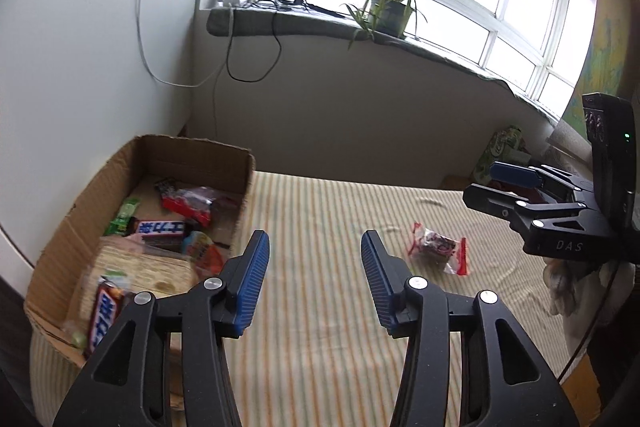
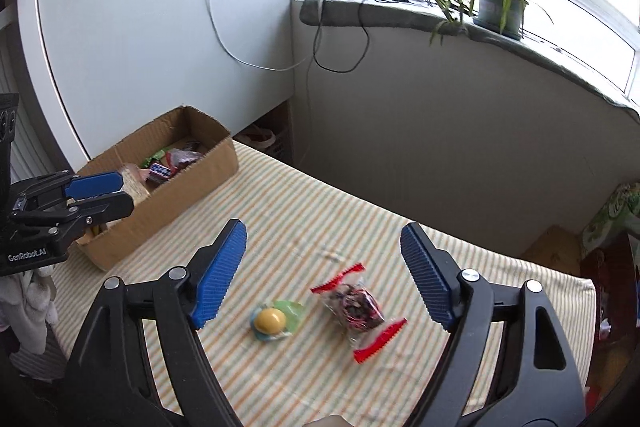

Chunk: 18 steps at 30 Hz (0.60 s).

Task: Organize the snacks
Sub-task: 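Withdraw both tools from the box toward the last two snacks, then close the left tool on the yellow ball candy while the right tool closes on the red-ended bag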

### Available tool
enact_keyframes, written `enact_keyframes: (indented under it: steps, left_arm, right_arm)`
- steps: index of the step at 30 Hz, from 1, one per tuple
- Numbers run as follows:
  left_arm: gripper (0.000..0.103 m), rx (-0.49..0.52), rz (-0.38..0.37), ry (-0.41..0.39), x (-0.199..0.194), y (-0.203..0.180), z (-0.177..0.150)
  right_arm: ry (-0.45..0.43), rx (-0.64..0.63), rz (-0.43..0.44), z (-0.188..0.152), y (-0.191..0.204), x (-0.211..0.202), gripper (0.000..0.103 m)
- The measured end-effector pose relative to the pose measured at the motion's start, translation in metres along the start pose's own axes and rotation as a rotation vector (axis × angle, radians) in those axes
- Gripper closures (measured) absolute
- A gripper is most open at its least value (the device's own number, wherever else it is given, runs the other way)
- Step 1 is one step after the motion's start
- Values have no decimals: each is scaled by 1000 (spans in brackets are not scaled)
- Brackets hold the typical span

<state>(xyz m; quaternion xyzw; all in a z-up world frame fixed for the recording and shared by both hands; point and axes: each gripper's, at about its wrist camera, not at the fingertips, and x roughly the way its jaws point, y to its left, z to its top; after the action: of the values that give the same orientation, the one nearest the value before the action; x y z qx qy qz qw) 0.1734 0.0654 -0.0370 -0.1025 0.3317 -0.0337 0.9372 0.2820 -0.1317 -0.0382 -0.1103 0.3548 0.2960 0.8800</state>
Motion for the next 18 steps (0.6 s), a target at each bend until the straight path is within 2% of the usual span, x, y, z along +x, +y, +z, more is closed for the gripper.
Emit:
enact_keyframes:
  steps: [6,16,18]
  left_arm:
    - [56,39,-68,75,26,-34,-16]
    - [57,133,-67,159,69,-67,-38]
    - [65,151,-73,170,75,-72,-40]
  right_arm:
    - [56,14,19,-27,-28,19,21]
    - [107,3,42,-50,-35,56,21]
    - [104,1,45,-51,-35,60,21]
